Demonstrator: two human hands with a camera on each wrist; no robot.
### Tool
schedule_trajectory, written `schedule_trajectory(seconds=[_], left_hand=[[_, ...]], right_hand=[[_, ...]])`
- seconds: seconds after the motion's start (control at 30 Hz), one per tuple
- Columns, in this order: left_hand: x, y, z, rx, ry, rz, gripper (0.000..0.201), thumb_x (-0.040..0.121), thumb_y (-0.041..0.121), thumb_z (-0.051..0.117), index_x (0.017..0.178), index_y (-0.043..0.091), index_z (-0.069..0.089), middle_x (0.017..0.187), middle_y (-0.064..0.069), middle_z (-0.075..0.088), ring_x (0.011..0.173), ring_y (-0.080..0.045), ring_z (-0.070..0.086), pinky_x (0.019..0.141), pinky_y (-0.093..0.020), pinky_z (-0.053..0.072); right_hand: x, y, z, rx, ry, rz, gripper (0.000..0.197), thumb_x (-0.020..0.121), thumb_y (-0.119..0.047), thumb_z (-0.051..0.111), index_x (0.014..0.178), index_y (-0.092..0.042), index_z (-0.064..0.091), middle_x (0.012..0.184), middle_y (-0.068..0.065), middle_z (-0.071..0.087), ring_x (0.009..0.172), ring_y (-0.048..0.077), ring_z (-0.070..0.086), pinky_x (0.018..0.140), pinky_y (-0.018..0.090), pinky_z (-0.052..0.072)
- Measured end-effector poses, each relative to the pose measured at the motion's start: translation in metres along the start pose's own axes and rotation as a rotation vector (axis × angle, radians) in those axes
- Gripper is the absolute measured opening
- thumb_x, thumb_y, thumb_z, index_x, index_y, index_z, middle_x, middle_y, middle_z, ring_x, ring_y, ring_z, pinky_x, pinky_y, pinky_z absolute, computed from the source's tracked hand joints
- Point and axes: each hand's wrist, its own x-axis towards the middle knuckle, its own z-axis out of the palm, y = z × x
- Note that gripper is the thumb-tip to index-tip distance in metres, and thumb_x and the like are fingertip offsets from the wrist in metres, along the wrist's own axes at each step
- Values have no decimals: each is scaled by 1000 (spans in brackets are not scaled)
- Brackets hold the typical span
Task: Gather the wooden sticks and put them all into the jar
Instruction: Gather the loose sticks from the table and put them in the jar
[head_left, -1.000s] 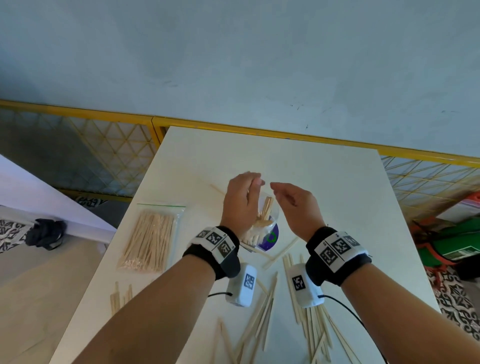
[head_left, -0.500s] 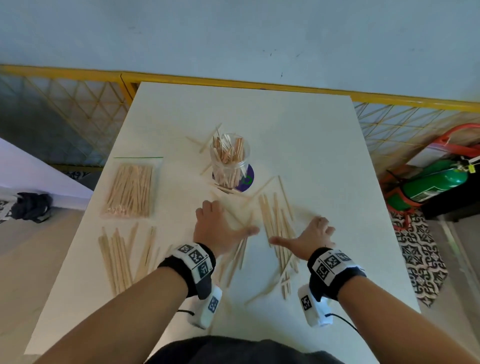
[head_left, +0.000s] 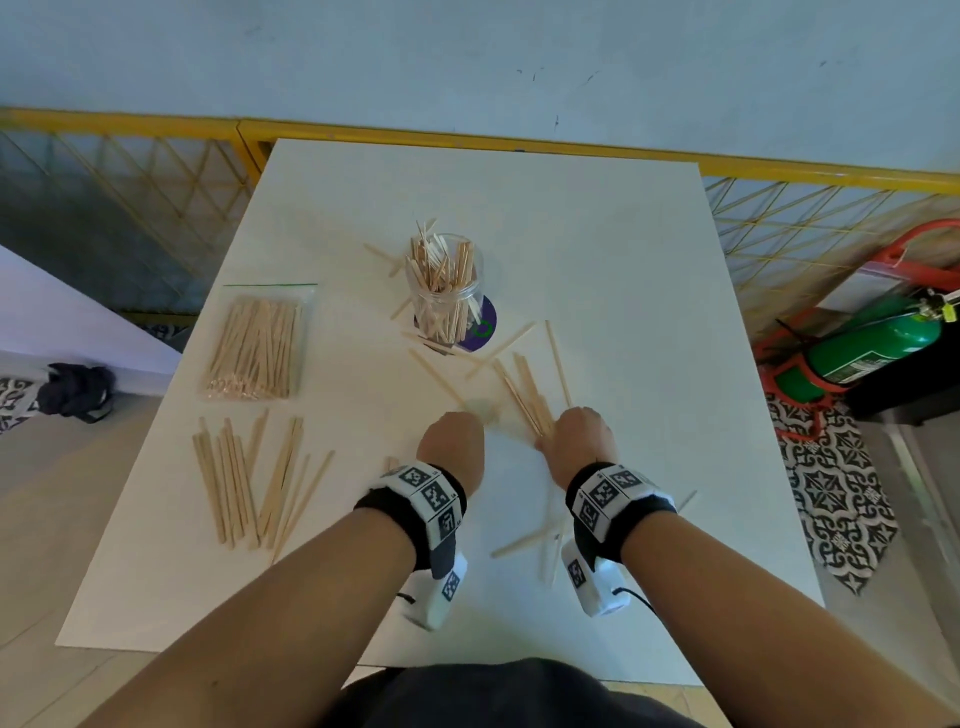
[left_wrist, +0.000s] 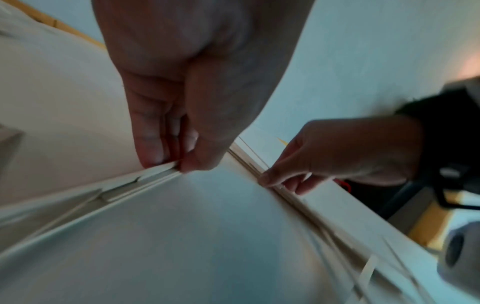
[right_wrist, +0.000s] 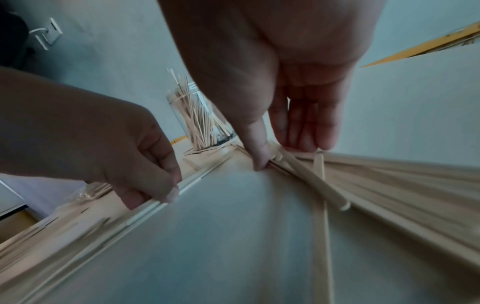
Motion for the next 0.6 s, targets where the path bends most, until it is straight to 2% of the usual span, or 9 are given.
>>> schedule_trajectory(seconds=[0.1,0.17,0.27,0.37,0.5,0.6], left_hand=[[1,0,-3,-10,-41,23,16,87,3,56,98,-6,63,105,-20,68,97,-35,66,77,-36,51],[3,0,-3,-18,-48,24,17,87,5,58,98,-6,63,104,-20,68,97,-35,66,77,-37,52],[7,2,-3,-4,-42,46,20,87,7,59,105,-1,62,106,-17,68,97,-34,67,78,-36,52],[9,1,1,-17,-32,77,36,87,6,58,123,5,59,111,-15,68,100,-33,66,82,-36,52],[11,2,5,37,3,107,33,90,4,54,122,5,59,115,-15,66,106,-32,64,86,-34,49],[10,1,7,97,6,103,23,92,3,52,113,0,62,116,-16,65,108,-32,63,88,-34,49]], right_hand=[[0,-8,-3,-22,-20,11,9,89,-15,59,86,-7,60,95,12,64,82,27,61,65,27,46],[0,-14,-3,-58,-35,2,8,90,-10,55,89,-6,62,97,13,67,85,28,64,64,26,45],[1,-22,-2,-94,-50,3,15,90,-9,54,100,-2,64,104,13,68,97,27,66,72,28,51],[6,-23,1,-145,-70,-44,23,93,-12,51,110,-1,61,114,14,65,107,28,63,83,30,52],[11,-25,9,-164,-80,-27,35,94,-10,49,127,2,51,132,18,55,119,29,56,93,31,51],[16,-26,16,-154,-62,-8,36,94,-8,48,129,2,48,133,20,52,118,30,57,93,33,51]])
